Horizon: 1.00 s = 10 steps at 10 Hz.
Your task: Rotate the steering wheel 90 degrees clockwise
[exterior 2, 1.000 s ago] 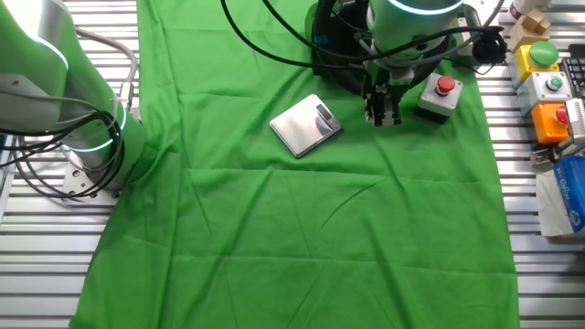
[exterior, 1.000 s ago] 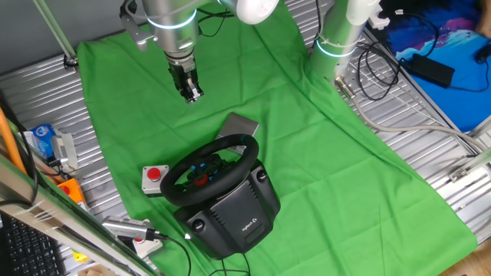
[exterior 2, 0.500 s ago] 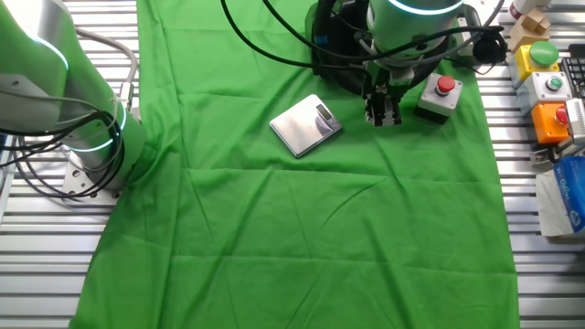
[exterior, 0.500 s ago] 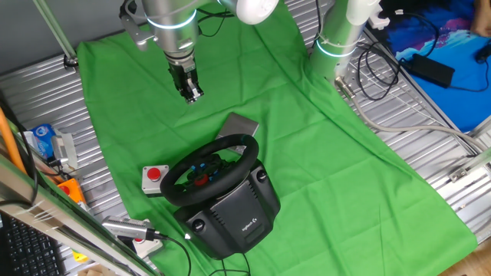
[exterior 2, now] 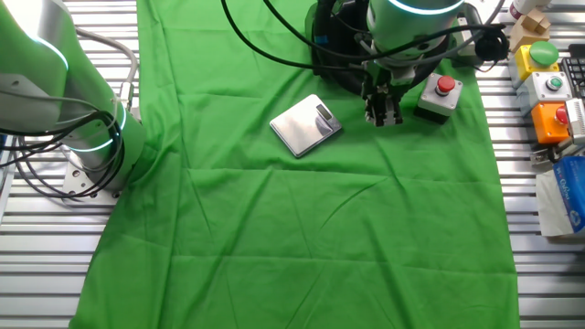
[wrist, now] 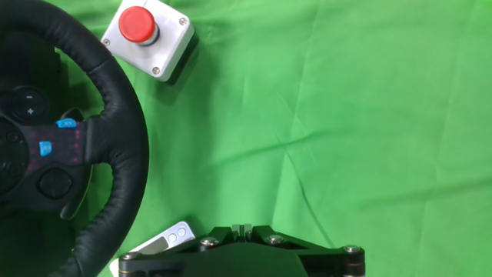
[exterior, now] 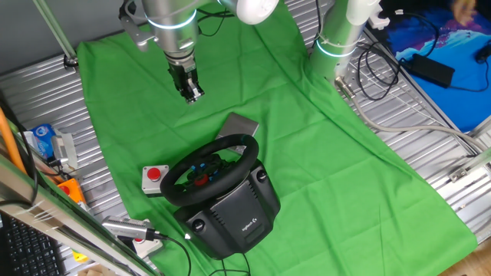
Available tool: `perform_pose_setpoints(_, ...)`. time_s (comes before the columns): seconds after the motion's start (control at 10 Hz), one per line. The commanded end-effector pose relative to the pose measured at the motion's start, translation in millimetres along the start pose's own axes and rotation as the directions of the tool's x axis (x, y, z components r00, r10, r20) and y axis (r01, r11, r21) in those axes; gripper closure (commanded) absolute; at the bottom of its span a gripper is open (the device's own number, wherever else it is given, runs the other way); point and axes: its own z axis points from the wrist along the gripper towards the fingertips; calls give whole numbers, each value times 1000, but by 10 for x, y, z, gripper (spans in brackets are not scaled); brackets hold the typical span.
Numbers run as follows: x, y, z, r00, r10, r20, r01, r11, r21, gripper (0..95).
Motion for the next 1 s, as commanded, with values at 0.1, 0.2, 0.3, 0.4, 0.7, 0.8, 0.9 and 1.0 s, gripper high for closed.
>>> perform_pose_setpoints(0.1, 4, 1, 0, 999, -51, -1, 51, 999, 0, 950)
perform_pose_setpoints(0.2, 13, 6, -8, 998, -56, -2, 56, 998, 1, 950)
perform_pose_setpoints(0.3, 24, 10, -12, 998, -61, -3, 61, 998, 0, 950)
perform_pose_setpoints(0.4, 27, 8, -17, 998, -64, -1, 64, 998, -1, 950)
perform_pose_setpoints(0.7, 27, 8, -18, 996, -86, 3, 86, 996, 0, 950)
perform_pose_setpoints(0.8, 27, 8, -18, 997, -83, 4, 83, 997, -1, 950)
perform_pose_setpoints(0.9, 26, 8, -16, 997, -73, 3, 73, 997, -3, 950)
perform_pose_setpoints(1.0, 26, 8, -15, 997, -73, 0, 73, 997, -4, 950)
